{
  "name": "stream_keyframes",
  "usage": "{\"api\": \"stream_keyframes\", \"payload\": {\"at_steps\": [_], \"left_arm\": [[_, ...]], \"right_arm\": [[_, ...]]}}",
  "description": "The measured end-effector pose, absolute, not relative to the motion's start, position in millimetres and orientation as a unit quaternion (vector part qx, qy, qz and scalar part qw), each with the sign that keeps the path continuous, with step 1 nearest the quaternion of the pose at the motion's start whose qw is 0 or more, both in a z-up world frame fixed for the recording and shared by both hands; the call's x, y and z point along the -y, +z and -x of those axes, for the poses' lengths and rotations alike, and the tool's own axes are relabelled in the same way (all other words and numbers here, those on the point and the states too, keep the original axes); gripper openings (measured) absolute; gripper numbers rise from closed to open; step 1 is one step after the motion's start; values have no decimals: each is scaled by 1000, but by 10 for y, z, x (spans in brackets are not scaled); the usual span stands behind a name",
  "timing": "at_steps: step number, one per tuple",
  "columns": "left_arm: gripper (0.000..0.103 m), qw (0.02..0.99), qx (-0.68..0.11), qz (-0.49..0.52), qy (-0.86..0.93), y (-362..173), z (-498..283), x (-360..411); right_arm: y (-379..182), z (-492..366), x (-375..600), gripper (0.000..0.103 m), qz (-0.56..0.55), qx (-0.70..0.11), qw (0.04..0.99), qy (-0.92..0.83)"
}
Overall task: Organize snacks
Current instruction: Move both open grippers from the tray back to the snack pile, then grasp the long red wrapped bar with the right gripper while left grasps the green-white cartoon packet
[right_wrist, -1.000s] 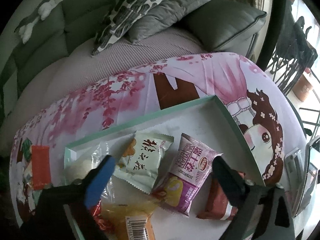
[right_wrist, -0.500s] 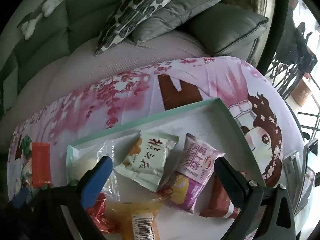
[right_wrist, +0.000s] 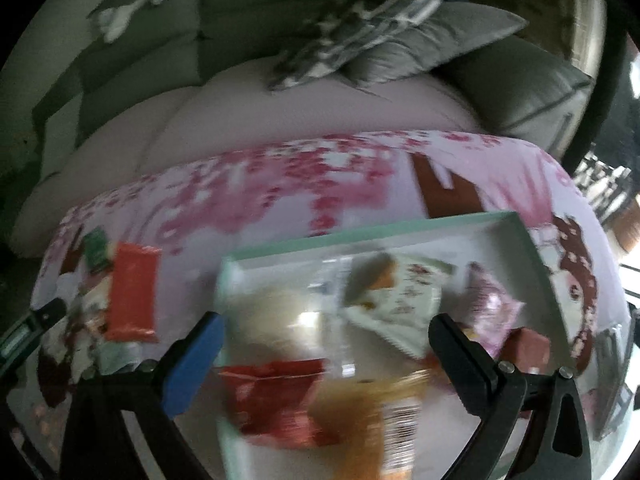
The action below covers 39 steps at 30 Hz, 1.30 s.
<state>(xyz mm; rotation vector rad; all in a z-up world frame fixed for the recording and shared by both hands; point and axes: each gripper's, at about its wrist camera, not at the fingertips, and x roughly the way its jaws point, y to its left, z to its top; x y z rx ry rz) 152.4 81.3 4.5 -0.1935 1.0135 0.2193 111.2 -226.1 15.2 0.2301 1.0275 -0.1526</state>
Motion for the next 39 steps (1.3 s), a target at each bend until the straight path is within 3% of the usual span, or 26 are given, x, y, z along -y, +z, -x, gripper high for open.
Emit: {"api": "stream_keyframes", "payload": {"at_steps": [22,29,39], "left_arm": [[101,846,-504,160,58,-267,-1876,-1422],[101,833,-526,157,64,-511,-2078,-1532],[101,819,-547,165,58,-700,-2304,-1504]], "right_arm": [[-232,-1802,1073,102,-114,-538,833,56],[-460,-2120,901,92,-93,-563,820,51],[-633,-2315,767,90,-62,-574,815,52]]}}
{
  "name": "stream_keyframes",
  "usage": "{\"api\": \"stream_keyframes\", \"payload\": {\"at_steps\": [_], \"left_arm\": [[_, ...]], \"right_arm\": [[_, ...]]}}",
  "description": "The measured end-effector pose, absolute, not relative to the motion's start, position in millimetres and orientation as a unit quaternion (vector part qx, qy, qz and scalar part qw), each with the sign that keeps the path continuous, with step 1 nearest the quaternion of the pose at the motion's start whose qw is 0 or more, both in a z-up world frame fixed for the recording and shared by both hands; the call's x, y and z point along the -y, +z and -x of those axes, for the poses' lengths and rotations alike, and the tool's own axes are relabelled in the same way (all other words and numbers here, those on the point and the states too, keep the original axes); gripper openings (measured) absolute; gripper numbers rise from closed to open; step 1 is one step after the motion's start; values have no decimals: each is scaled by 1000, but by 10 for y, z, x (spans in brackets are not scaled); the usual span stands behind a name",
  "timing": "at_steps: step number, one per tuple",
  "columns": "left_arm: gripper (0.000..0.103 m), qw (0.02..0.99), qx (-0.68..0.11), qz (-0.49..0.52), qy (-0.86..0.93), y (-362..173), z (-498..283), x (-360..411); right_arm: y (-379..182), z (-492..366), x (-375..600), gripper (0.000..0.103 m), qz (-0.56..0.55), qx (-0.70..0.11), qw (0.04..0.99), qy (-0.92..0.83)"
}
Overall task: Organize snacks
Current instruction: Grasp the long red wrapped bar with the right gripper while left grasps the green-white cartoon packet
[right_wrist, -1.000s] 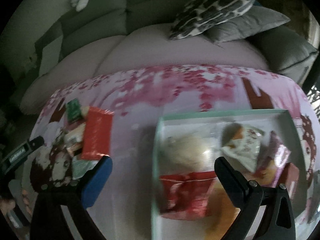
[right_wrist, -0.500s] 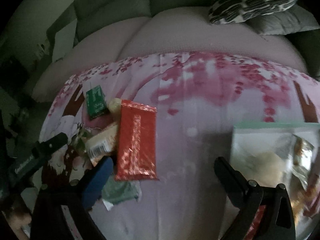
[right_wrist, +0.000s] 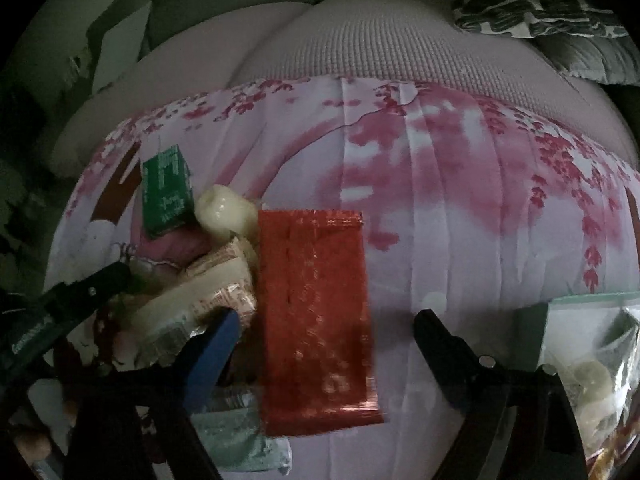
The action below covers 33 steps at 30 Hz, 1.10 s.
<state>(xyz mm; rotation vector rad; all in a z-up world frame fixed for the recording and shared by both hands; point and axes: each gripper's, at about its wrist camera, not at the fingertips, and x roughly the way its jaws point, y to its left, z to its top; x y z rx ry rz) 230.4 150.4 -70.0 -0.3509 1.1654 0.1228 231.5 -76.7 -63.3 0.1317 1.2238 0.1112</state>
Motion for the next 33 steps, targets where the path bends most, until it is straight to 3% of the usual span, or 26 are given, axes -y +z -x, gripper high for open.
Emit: {"api": "stream_keyframes", "payload": {"at_steps": [13,16,18,20,27,33], "left_arm": [[101,799,-584,82,114,-809,-2322,-1502],[101,797,-586,80,119,-815,-2290,-1561],[101,799,-584,80,119,-811,-2279,-1570],[95,800,-583,74,119,-810,-2269,-1551],[54,809,-574,64,107,-751,-2234,-1427],[51,813,-568,72,106,-709,-2109,-1382]], "right_arm": [[-687,-2299,720,80,17,-571,821,27],[-672,-2285,723,70,25,-568,822,24],[-662,-2272,721,58,27,-566,824,24],[-654,-2254,739,56,29,-566,824,26],[-616,-2195,782,50,23,-566,824,24],[-590,-2113,822,48,15,-567,824,21]]}}
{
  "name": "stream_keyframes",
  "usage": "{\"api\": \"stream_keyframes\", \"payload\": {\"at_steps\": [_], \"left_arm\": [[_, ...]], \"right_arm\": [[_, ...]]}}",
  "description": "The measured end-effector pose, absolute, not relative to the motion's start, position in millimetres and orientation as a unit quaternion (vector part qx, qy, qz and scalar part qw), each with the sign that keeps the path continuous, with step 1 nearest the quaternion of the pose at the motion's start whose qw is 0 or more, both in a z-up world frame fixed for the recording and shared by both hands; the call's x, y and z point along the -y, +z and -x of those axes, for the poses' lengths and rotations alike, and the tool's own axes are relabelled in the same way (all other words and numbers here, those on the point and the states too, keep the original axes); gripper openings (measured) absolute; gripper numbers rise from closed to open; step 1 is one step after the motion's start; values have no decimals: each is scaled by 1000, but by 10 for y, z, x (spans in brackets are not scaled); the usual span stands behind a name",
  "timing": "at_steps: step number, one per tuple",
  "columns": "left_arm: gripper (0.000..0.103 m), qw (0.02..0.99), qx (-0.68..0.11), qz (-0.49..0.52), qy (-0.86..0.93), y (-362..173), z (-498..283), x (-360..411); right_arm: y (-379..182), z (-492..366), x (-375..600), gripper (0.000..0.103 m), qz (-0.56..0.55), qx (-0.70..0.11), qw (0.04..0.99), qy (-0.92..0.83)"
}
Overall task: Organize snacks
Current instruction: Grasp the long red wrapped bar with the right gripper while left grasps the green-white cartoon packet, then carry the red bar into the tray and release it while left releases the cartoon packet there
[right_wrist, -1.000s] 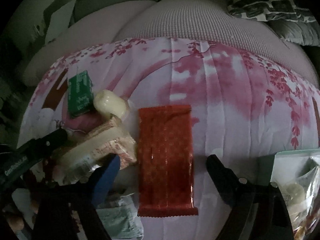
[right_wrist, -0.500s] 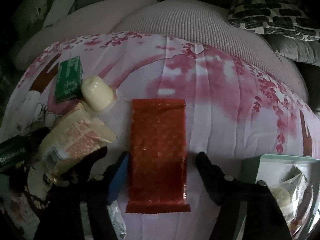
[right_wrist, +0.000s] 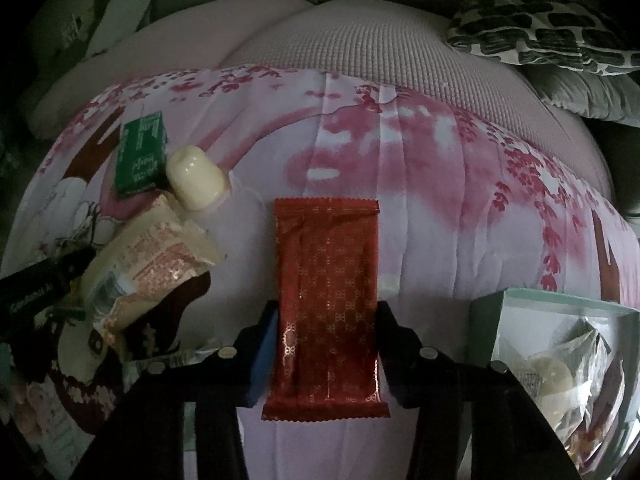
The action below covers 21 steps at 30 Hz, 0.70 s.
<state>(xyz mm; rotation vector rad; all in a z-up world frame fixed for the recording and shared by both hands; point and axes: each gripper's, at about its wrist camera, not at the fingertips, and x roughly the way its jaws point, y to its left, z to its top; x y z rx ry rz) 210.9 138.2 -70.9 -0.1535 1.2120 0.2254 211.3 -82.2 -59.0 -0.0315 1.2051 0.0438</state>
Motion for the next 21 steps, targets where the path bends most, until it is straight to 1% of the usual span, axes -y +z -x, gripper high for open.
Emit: {"api": "stream_keyframes", "payload": {"at_steps": [5,11,21], "left_arm": [[51,822,-553,72,111,-574,-2003,-1371],[51,840,-527,65,113,-287,-1866,-1336],[51,869,-485,69,72,121,-1705,-1198]], "right_arm": [[-525,-2022,887,48,0,-565,825,19],[-366,-1864,929,48,-17,-552,833,21],[-45,-1497,1056,48,-44,-525,849,25]]}}
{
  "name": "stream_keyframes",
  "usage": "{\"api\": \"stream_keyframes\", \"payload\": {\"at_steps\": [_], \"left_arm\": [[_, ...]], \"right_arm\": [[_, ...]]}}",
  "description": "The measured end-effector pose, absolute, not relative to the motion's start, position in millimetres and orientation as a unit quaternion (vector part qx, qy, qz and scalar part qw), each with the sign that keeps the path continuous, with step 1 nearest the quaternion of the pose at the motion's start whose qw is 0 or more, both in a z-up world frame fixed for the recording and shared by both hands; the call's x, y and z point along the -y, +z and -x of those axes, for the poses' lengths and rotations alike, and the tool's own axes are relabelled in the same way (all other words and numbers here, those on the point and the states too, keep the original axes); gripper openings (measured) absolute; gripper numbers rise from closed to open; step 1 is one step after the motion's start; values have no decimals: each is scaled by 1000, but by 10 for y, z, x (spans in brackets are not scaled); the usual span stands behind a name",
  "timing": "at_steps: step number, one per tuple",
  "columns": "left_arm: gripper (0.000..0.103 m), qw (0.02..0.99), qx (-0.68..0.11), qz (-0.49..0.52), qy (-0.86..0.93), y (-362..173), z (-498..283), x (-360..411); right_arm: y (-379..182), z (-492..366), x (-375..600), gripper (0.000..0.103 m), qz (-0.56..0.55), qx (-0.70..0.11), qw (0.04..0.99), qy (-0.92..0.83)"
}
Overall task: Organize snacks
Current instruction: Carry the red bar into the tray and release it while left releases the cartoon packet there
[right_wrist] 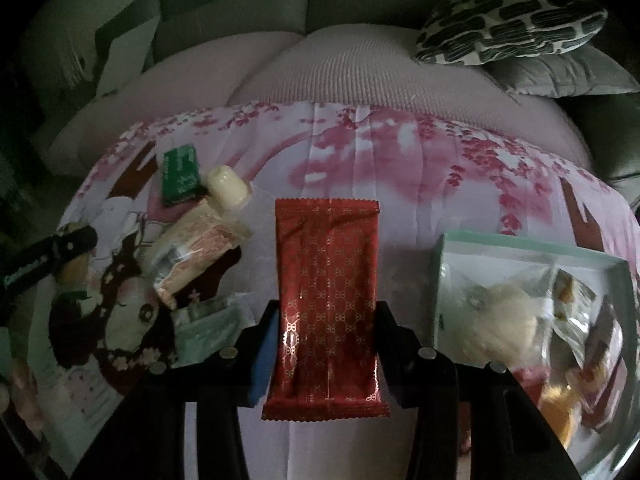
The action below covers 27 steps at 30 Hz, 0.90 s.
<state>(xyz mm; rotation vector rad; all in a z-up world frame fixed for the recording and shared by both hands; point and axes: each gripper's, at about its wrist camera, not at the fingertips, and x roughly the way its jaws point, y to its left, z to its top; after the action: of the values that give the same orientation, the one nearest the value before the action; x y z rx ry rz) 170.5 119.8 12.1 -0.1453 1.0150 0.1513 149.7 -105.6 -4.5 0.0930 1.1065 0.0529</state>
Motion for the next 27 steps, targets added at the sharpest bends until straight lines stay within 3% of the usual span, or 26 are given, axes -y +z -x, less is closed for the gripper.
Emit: {"api": "stream_keyframes", "payload": {"at_steps": [14,27], "left_arm": [[51,890,-447,86,0,479,-1478,-728],[51,896,-443,26,-30,519,-1357,-49]], "right_arm": [[250,-1044,1371,48,-78,-501,862,5],[334,-845,1830,48,-111,-484,867,-34]]}}
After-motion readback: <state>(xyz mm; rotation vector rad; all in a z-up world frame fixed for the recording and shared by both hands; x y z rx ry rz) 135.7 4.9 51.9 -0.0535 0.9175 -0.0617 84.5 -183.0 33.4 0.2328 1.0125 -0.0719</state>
